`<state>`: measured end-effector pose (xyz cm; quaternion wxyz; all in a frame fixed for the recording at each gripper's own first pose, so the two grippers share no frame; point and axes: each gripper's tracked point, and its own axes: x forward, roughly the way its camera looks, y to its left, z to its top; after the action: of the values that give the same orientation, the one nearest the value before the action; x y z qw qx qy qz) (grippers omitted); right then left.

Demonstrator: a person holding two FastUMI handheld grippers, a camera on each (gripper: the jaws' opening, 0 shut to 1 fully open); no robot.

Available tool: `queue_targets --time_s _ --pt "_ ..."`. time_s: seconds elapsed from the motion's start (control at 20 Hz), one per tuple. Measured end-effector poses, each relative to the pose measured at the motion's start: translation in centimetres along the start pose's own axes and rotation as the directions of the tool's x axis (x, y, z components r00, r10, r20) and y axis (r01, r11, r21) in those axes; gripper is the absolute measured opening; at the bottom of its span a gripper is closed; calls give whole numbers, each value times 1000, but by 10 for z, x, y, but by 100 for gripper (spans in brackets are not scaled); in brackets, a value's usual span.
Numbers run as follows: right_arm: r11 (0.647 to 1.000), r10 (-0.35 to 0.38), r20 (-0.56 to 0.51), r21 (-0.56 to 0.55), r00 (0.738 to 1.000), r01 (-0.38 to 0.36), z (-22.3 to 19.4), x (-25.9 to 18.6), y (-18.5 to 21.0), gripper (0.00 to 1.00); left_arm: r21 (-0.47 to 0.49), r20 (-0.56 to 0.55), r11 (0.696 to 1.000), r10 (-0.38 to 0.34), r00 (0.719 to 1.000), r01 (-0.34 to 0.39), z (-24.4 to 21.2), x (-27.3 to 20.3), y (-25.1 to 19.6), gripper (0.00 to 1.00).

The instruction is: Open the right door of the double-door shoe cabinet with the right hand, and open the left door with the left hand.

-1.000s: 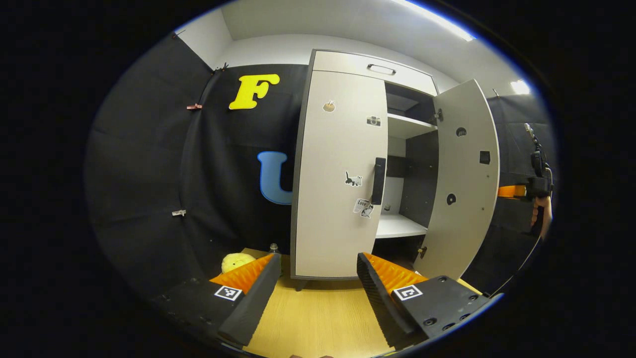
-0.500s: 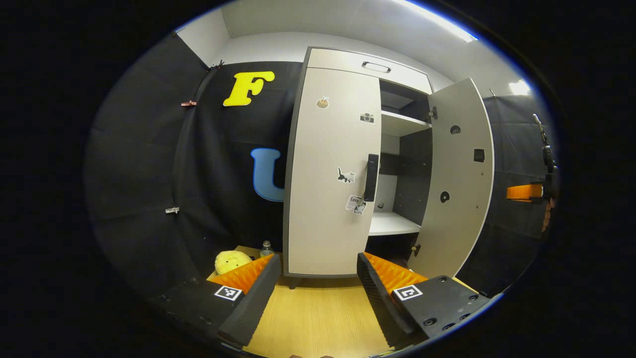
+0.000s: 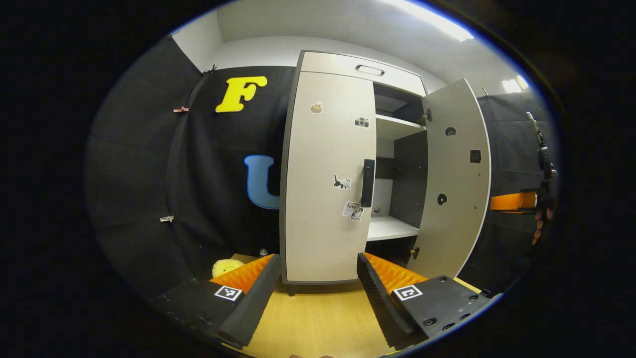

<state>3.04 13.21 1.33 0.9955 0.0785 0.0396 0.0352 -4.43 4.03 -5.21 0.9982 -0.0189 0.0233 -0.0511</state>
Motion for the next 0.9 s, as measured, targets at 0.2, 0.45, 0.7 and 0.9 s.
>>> queue_targets --time_s 0.2,0.45,0.7,0.9 --pt "998 17 28 -66 999 -15 -11 11 23 80 -7 -7 1000 -8 1000 8 9 14 2 95" --pt "992 34 -16 -119 999 -36 -43 32 32 99 -20 -6 1000 -24 1000 24 30 53 -17 95" --pt "991 51 -27 -120 998 -54 -68 48 27 99 20 4 1000 -25 1000 24 55 112 -41 95" --pt "994 37 -38 -97 999 -40 -88 54 14 98 73 -11 997 -18 1000 19 65 164 -65 95"
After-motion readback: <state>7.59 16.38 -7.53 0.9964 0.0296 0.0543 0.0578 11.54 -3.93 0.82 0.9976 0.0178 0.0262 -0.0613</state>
